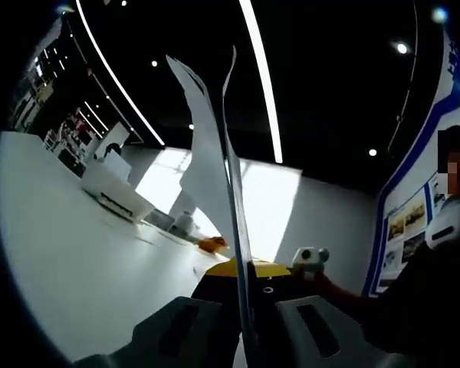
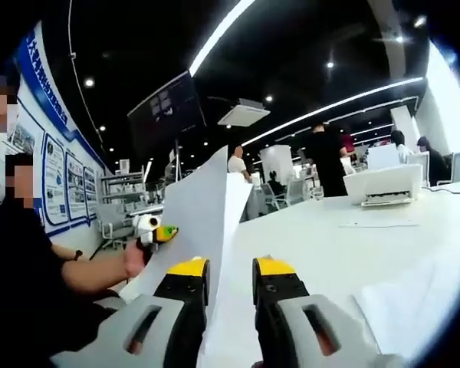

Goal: Organize the stack of printing papers by aligning and flattening the scattered papers on the table

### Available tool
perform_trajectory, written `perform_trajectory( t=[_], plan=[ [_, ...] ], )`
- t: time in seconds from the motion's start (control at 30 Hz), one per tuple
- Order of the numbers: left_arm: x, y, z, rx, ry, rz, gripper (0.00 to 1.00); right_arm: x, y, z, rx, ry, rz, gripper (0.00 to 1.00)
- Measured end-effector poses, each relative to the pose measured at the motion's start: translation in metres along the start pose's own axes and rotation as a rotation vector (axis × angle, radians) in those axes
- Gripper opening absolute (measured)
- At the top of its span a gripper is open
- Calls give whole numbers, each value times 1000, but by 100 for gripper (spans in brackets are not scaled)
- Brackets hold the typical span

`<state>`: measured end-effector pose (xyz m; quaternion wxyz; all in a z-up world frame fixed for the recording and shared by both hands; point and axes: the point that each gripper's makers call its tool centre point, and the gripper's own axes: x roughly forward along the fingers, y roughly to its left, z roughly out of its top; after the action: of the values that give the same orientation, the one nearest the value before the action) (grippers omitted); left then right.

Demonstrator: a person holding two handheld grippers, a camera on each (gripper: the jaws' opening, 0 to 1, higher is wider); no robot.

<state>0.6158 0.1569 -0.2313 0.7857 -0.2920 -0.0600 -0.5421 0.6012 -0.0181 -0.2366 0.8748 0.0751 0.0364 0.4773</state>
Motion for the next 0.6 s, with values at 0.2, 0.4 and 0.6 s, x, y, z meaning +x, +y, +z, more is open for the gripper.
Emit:
perform_trajectory(
  t=[0.2, 0.4, 0.6],
  plan=[
    [0, 0, 1, 0, 0, 1, 6, -10, -7, -4, -25, 11, -31, 22],
    [1, 0, 1, 9, 2, 2, 6, -16, -11, -12, -38, 36, -54, 23],
    [2, 1, 1, 12, 7, 4, 6, -28, -19, -14, -13, 21, -88, 23]
  ],
)
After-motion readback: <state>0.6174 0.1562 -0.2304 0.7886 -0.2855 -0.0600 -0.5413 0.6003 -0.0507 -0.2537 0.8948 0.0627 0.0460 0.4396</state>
